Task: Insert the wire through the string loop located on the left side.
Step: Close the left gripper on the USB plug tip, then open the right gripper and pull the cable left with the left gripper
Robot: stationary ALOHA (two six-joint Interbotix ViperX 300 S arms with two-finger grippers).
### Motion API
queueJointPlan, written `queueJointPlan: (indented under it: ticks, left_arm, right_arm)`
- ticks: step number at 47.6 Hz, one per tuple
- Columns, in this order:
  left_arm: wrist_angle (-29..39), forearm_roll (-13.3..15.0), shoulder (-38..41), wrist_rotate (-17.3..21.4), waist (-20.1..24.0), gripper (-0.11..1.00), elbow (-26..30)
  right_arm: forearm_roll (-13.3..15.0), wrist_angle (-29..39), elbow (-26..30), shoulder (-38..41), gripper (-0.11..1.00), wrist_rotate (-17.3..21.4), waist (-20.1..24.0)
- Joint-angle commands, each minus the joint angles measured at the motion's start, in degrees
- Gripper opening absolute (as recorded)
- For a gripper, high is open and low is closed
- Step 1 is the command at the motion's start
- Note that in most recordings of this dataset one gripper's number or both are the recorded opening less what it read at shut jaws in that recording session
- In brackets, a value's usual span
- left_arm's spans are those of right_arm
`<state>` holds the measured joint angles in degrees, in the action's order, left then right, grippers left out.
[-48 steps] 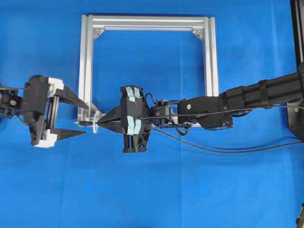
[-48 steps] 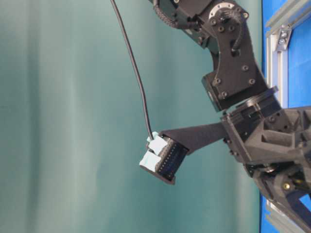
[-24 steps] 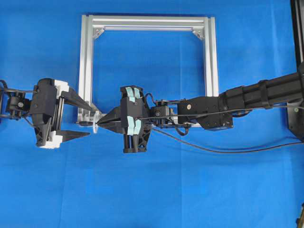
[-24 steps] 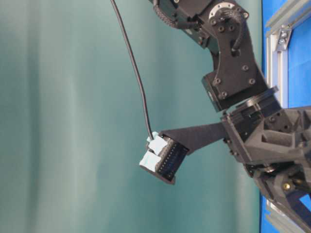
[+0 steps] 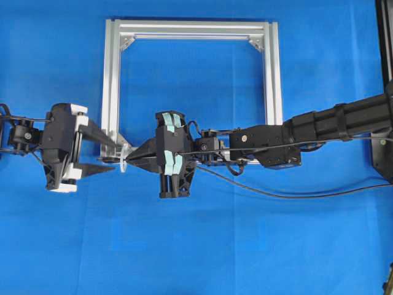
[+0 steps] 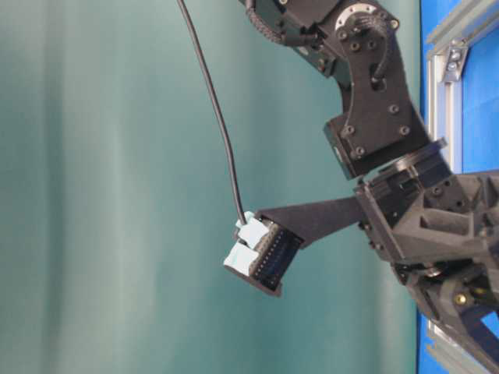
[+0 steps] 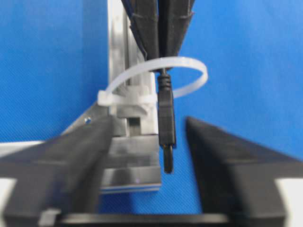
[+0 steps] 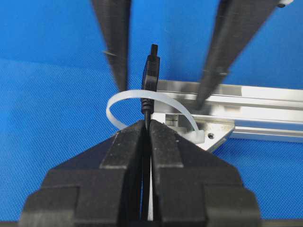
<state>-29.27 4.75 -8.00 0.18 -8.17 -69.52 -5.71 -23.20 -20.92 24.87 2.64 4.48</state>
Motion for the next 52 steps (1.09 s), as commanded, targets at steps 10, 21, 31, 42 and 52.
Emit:
queueJointPlan:
  ticks: [10,21,31,42,52]
  left_arm:
    - [0.0,-0.09,-0.26,0.0,-0.18,0.07,0.97]
    - [0.0,-0.09,-0.44,-0.44,-0.18,0.07,0.7]
    - [0.0,-0.09,-0.53,-0.53,-0.18,0.07,0.62]
    - [0.0,-0.09,-0.62,-0.53,-0.18,0.07,0.53]
    - [0.18,-0.09,-0.79,-0.53,-0.18,0.07,0.26]
  right_arm:
    - [0.97,0.97,1.14,-1.14,-0.04,-0.18,-0.09]
    - [0.97,1.32,1.14,-1.23,-0.04,-0.18,-0.26]
    - [0.7,1.14,1.14,-1.32,0.05,0.09,-0.26]
    - [-0.18,1.05,0.79,-1.85,0.66,0.26,-0.26]
    - [-0.26,1.14,0.7,-1.85,0.91,0.26,-0.26]
